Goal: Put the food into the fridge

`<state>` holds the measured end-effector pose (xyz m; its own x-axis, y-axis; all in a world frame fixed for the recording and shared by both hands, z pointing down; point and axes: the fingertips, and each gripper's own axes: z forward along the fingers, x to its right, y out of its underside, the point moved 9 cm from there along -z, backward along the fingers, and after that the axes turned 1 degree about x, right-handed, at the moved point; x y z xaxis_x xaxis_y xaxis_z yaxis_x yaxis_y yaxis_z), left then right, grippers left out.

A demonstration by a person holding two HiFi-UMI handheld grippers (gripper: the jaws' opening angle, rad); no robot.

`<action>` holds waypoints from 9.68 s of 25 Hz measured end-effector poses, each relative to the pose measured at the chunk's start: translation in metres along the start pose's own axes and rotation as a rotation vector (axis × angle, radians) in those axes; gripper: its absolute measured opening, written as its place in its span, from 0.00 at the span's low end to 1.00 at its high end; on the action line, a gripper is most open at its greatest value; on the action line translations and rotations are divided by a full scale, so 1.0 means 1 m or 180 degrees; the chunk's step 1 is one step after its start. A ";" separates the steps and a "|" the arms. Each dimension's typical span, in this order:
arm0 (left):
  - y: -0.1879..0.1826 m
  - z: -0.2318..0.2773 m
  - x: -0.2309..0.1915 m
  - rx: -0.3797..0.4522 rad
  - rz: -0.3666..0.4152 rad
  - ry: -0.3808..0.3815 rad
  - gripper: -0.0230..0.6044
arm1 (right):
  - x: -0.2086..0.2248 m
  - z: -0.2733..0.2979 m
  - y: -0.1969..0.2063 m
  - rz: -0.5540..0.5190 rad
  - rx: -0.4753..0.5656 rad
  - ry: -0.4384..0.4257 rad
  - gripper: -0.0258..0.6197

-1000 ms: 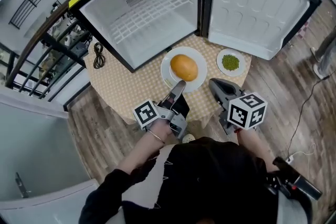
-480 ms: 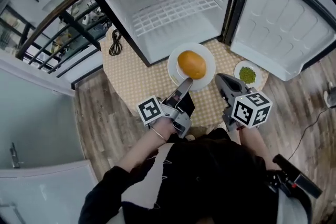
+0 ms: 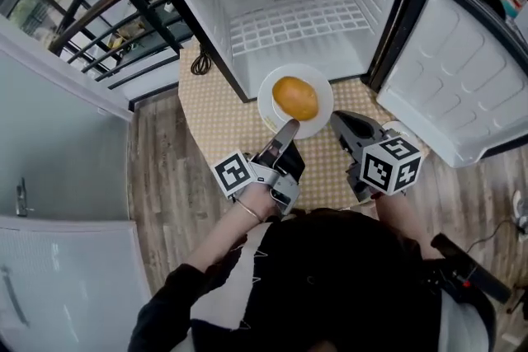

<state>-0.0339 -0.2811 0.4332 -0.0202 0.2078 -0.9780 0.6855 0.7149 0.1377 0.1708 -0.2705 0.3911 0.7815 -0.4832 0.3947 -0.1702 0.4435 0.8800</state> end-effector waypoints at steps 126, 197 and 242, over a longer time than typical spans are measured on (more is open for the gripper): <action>-0.108 0.158 0.024 0.1000 0.0285 -0.1010 0.51 | 0.067 0.012 -0.095 -0.0336 0.0124 -0.0460 0.07; -0.018 0.030 0.042 0.0503 0.1220 -0.0919 0.29 | 0.013 -0.068 -0.025 -0.0090 0.0141 -0.0568 0.07; 0.234 -0.245 0.116 -0.0975 0.3213 -0.0403 0.06 | -0.183 -0.264 0.143 -0.0098 -0.0008 -0.0109 0.07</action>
<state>-0.0543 0.0739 0.3906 0.5438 0.7402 -0.3953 0.1295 0.3914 0.9111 0.1618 0.0805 0.3747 0.7652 -0.5223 0.3763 -0.1447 0.4300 0.8912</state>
